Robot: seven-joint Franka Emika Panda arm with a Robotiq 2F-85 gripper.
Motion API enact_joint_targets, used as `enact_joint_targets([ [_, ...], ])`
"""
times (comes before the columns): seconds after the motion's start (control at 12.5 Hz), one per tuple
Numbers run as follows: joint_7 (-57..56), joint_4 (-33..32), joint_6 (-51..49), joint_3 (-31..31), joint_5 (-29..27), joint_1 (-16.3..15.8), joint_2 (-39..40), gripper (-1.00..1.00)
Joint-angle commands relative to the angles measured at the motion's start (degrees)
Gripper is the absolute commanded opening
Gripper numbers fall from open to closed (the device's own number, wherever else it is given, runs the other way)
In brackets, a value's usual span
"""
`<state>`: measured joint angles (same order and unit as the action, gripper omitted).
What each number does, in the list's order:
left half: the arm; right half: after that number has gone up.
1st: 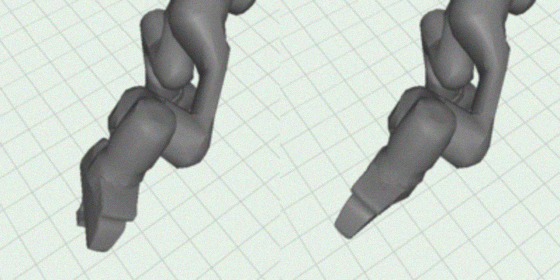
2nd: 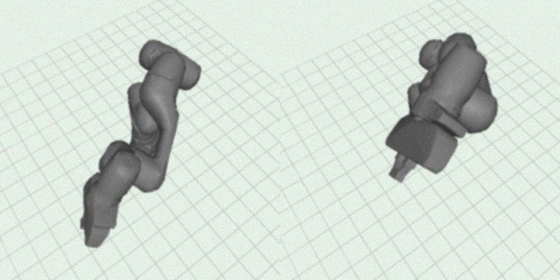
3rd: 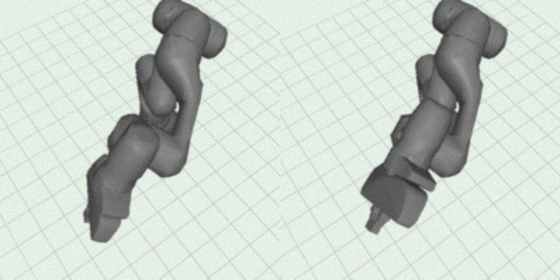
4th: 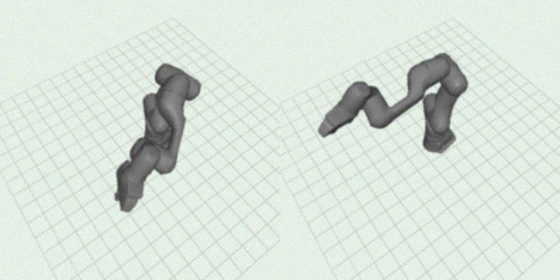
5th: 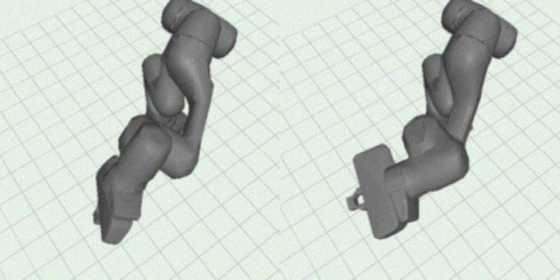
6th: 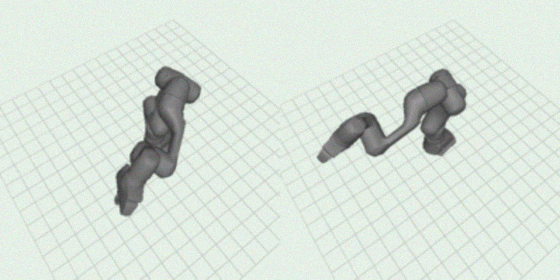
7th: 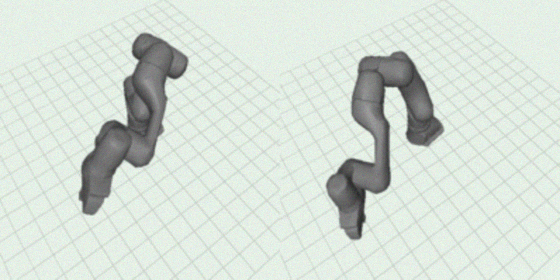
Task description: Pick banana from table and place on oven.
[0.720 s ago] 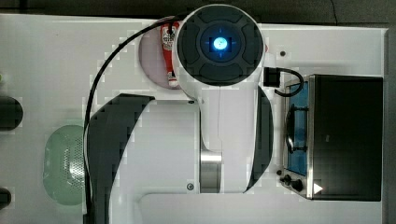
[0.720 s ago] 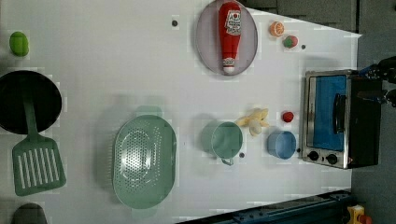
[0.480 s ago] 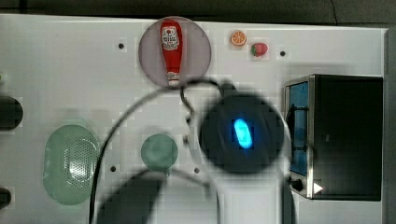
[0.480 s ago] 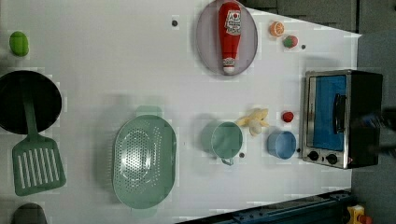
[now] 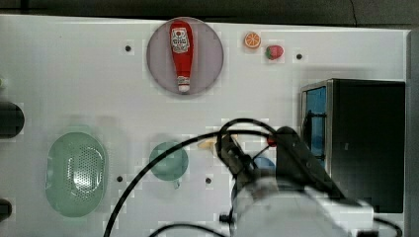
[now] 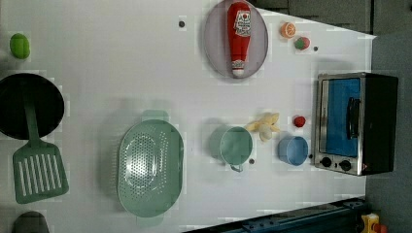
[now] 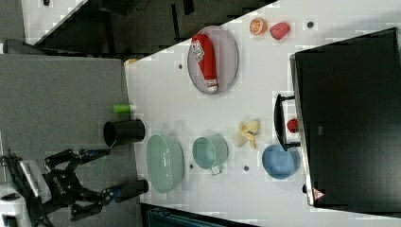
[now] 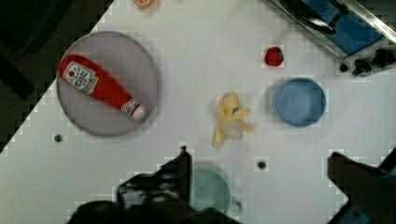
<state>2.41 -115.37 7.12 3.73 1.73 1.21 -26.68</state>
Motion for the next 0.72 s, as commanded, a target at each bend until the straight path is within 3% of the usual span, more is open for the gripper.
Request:
enact_joint_targets([
  [0.08, -1.6, -6.1, 3.2, -0.9, -0.6, -0.5, 9.2, 1.00],
  [0.72, -1.7, -20.5, 39.2, -0.9, -0.6, -0.5, 25.1, 1.00],
])
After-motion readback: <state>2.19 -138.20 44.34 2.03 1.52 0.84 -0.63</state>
